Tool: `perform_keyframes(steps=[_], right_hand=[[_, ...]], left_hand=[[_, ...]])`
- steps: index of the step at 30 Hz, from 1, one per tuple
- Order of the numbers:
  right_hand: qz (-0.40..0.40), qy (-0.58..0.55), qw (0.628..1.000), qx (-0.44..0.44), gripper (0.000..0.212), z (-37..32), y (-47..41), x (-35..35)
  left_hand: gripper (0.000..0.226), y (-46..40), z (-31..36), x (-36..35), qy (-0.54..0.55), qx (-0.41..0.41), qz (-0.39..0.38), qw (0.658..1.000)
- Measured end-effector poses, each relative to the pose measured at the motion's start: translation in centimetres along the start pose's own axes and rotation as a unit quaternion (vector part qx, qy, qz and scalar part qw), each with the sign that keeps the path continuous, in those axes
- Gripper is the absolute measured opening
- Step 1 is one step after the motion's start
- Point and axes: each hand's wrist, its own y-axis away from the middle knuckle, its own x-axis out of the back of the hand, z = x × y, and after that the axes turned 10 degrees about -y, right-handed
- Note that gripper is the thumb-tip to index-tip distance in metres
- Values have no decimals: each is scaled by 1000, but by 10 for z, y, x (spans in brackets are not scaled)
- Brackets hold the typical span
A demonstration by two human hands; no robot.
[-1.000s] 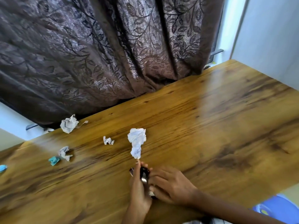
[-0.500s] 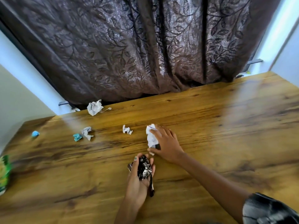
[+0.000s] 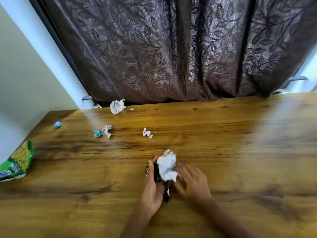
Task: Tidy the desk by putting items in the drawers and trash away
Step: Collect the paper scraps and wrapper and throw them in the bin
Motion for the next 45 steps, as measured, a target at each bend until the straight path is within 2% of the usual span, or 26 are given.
perform_keyframes(steps=[2,5,10,14,16,20,25,28,30,33,36,38,41,45], right_hand=[[-72,28,996,51,28,-9,6,-7],[-130,54,988,57,33,-17,9,-18],[-113,74,991,-6,42,-34,5,-21],[-110,86,988,-70,33,-46,-3,-26],[-116,85,987,-71,31,-54,-4,-32],[-161,90,981,-57,33,-73,-5,-48],[-200,50,974,-94,39,-96,-23,-71],[-205,15,971,-126,40,-115,-39,-89],[-194,-12,972,-132,37,-130,-51,-104],[-187,-45,969,-152,35,-147,-69,-127],[-181,-33,971,-156,40,-151,-102,-155],[-190,-3,969,-158,47,-143,-132,-175],[-218,48,953,-204,63,-123,-181,-213],[-263,69,931,-244,73,-96,-216,-267]], left_hand=[[86,2,2,0,9,27,-24,999],[99,1,1,8,10,12,-47,999],[104,12,-1,16,-16,-5,-56,998],[103,25,-3,22,-42,-20,-17,999],[93,30,-1,27,-49,-25,30,998],[51,36,8,41,-51,-39,93,994],[40,36,36,70,-23,-48,130,990],[17,33,59,101,-20,-42,148,988],[11,31,75,130,-12,-36,171,984],[14,31,99,168,19,-34,191,981],[22,36,120,203,40,-28,170,984],[37,36,128,219,53,-18,133,990],[66,38,136,231,70,15,61,996],[72,44,142,236,59,48,3,997]])
